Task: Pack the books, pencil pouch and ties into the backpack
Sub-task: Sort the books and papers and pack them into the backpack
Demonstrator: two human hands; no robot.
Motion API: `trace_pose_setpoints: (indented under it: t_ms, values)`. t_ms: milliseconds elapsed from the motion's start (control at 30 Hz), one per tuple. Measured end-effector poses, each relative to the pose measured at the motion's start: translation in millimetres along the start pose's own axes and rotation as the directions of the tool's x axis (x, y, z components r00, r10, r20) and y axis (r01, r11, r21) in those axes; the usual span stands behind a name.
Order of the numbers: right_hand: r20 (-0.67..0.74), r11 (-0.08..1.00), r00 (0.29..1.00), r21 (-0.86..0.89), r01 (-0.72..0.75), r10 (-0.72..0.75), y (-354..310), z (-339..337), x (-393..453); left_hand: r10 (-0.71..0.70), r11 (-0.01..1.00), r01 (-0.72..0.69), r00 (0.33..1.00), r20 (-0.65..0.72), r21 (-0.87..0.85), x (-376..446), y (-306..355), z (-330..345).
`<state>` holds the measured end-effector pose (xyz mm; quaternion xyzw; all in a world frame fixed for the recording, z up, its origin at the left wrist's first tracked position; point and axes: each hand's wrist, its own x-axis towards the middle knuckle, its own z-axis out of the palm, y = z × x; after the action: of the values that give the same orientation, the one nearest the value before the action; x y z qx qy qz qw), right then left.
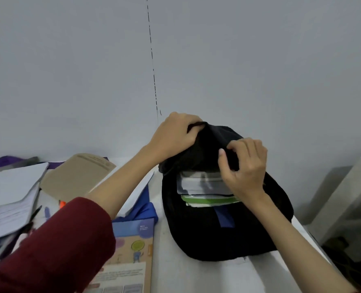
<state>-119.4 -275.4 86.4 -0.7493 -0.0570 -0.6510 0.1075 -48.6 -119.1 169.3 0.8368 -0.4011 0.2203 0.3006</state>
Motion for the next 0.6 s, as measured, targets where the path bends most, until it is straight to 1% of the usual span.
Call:
trace_pose_setpoints:
  t_ms: [33,100,167,200,233,267,300,333,400,433,467,500,533,567,600]
  values:
    - [0.061,1.000,0.998,0.030,-0.009,0.007,-6,4,-4,-0.026,0.999,0.028,0.998,0.051,-0.044,-13,-3,-1]
    - [0.170,0.996,0.985,0.085,-0.033,0.018,-21,10,-17,-0.110,0.985,0.134,0.971,0.212,-0.105,-42,-14,-4]
    - [0.250,0.990,0.968,0.130,-0.059,0.025,-35,15,-31,-0.219,0.944,0.293,0.901,0.375,-0.153,-74,-28,-9]
    - [0.290,0.983,0.957,0.168,-0.072,0.021,-44,20,-37,-0.283,0.903,0.385,0.866,0.412,-0.189,-91,-38,-13]
    - [0.322,0.975,0.947,0.208,-0.078,0.007,-56,27,-44,-0.362,0.853,0.474,0.838,0.409,-0.217,-111,-52,-19]
    - [0.340,0.973,0.940,0.223,-0.067,-0.013,-66,32,-49,-0.440,0.800,0.545,0.817,0.374,-0.250,-128,-64,-23]
    - [0.358,0.973,0.933,0.228,-0.046,-0.040,-76,38,-53,-0.533,0.736,0.616,0.783,0.319,-0.280,-147,-80,-26]
    - [0.382,0.971,0.921,0.240,-0.024,-0.071,-85,45,-58,-0.630,0.660,0.678,0.734,0.253,-0.323,-165,-97,-30]
    - [0.453,0.963,0.884,0.269,-0.017,-0.112,-106,61,-69,-0.805,0.498,0.769,0.582,0.115,-0.401,-202,-132,-35]
    - [0.507,0.962,0.853,0.272,-0.022,-0.124,-120,71,-74,-0.869,0.425,0.796,0.492,0.054,-0.431,-218,-149,-41]
    - [0.577,0.967,0.807,0.251,-0.027,-0.127,-130,79,-79,-0.912,0.359,0.814,0.410,0.014,-0.456,-229,-162,-43]
    - [0.670,0.975,0.732,0.218,-0.039,-0.121,-145,91,-82,-0.941,0.303,0.827,0.337,-0.013,-0.474,-237,-174,-49]
    - [0.772,0.985,0.629,0.165,-0.059,-0.092,-154,100,-86,-0.960,0.249,0.824,0.279,-0.018,-0.509,-241,-182,-50]
    - [0.867,0.989,0.498,0.099,-0.107,-0.032,-165,111,-88,-0.971,0.189,0.803,0.238,0.013,-0.566,-243,-193,-54]
    - [0.923,0.984,0.382,0.029,-0.176,0.041,-169,121,-91,-0.976,0.122,0.767,0.207,0.063,-0.631,-243,-201,-53]
